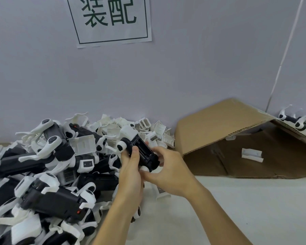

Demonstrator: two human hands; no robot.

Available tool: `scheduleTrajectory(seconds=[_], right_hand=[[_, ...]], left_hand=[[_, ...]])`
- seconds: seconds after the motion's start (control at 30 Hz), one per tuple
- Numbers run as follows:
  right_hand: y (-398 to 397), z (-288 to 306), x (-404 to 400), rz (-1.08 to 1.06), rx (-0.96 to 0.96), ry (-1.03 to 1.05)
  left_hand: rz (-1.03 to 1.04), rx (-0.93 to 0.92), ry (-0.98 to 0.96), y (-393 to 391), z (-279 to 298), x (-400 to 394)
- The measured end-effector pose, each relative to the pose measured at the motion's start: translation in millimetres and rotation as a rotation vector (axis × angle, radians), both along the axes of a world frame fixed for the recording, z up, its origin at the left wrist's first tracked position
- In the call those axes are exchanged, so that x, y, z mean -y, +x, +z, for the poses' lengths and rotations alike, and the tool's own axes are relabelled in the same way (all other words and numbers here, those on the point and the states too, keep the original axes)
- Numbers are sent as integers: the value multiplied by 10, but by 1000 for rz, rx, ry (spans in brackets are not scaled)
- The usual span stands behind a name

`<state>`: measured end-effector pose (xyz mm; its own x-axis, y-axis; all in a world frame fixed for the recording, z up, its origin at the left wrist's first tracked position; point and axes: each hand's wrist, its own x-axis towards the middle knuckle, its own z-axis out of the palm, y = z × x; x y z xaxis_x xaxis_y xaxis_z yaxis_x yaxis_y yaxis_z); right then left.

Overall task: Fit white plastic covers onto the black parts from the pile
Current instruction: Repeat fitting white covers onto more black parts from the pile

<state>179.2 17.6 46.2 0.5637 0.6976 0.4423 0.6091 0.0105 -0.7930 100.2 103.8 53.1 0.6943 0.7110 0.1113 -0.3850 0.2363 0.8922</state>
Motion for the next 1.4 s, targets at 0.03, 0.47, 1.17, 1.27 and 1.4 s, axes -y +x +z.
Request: scheduleTrajectory(seconds=[0.03,0.47,1.17,1.27,1.4], right_hand=[[0,-9,-1,-14,12,11],[-15,-32,0,-20,4,-14],[2,210,73,-240,-217,219],[3,214,85,-186,-287,271],[15,216,93,-138,-351,301]], left_hand=[[2,2,16,3,-3,4],[42,-52,178,52,-124,-48],[-15,-148,798,29,-251,40],[-13,-135,813,26,-236,42],[16,-132,863,0,-199,40]])
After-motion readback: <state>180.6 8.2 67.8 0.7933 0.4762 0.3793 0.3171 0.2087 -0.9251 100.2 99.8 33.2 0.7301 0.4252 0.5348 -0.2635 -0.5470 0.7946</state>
